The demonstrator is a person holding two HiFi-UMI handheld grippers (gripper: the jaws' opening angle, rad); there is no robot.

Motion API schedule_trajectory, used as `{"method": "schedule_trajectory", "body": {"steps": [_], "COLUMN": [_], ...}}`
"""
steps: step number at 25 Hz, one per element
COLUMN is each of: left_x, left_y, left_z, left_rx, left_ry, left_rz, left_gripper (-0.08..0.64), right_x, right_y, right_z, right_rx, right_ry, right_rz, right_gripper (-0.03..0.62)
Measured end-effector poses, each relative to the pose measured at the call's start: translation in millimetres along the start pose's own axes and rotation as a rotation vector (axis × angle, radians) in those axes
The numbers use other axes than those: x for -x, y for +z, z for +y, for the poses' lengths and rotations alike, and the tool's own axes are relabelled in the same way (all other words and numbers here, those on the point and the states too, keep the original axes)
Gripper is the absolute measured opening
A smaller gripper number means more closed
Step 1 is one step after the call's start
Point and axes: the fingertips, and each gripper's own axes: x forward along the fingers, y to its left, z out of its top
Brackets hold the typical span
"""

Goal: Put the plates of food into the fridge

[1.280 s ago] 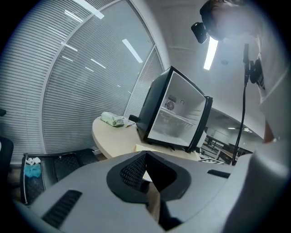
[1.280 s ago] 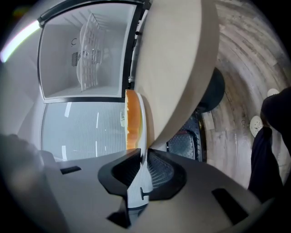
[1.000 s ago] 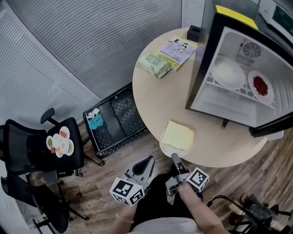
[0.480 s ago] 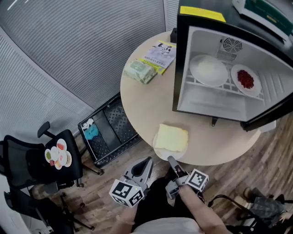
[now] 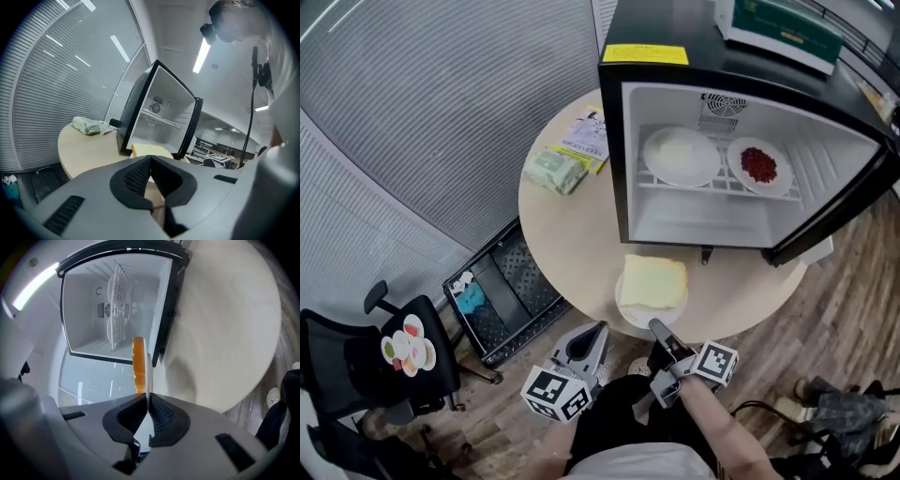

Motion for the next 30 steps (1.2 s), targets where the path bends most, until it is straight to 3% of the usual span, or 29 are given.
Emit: {"method": "schedule_trajectory", "body": {"steps": [7,14,23,30], "left_x": [-19.6,-34.7,-37.9,-39.8], "left_y": [9.2,17.6,23.8,28.3], "left_z": [-15.5,-23.0,-16.1,-7.3], "left_rx": [-0.022,-0.034,-0.026,-0.013], "left_ry": [-0.065,-0.091,-0.049,-0.001], "left_rz": [0.001,-0.002,-0.011,-0.020], "left_gripper": [0.005,0.005,0.005,0.005], "right_x": [14.0,22.2,5.4,-18.0], "right_y": [46.5,111.9,183.9,222.3], "right_z": [9.1,11.8,-0.2,0.9], "right_rx": [-0.017,0.042,0.096,0.087], "right_ry": [-0.019,-0.065,-0.150,-0.151], "right_rz": [-0.032,-0.093,-0.088,-0.064], "right_gripper": [0.017,0.017,0.017,0.017]}}
